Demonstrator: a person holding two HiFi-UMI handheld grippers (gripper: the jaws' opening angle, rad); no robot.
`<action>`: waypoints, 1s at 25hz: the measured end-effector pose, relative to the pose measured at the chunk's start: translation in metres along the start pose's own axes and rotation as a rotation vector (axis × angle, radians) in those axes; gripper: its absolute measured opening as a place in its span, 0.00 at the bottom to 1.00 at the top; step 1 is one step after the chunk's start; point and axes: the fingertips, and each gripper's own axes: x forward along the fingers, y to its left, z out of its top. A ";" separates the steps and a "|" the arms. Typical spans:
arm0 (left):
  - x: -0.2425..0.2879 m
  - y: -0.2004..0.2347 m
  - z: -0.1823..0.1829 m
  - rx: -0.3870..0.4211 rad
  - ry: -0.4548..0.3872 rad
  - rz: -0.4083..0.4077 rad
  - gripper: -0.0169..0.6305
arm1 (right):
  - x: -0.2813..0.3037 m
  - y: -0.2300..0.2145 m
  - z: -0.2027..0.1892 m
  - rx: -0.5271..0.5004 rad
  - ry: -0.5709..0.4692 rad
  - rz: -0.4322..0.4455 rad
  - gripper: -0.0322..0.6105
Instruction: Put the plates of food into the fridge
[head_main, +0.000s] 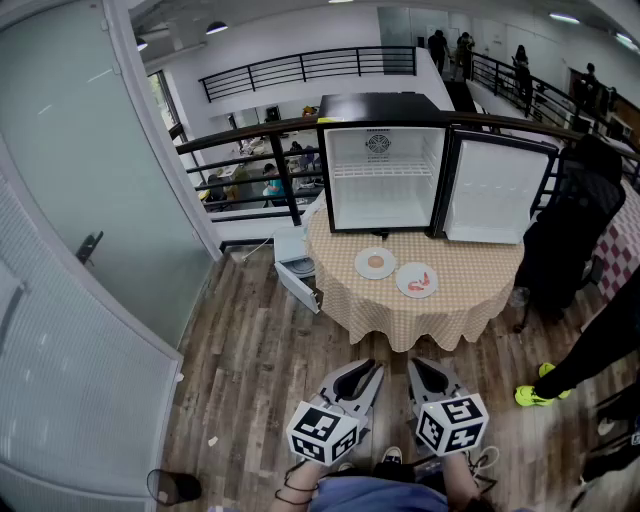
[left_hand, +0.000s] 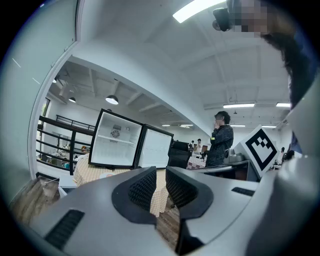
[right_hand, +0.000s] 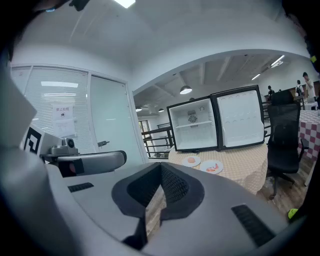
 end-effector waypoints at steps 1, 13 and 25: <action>0.001 -0.001 0.000 0.001 -0.002 0.000 0.11 | 0.000 -0.002 0.000 -0.005 0.001 -0.002 0.07; 0.032 -0.012 -0.001 0.011 0.001 -0.003 0.11 | 0.000 -0.041 0.004 0.036 -0.017 -0.019 0.07; 0.073 -0.021 -0.008 -0.007 0.002 0.032 0.11 | 0.006 -0.083 0.003 0.019 0.010 0.034 0.07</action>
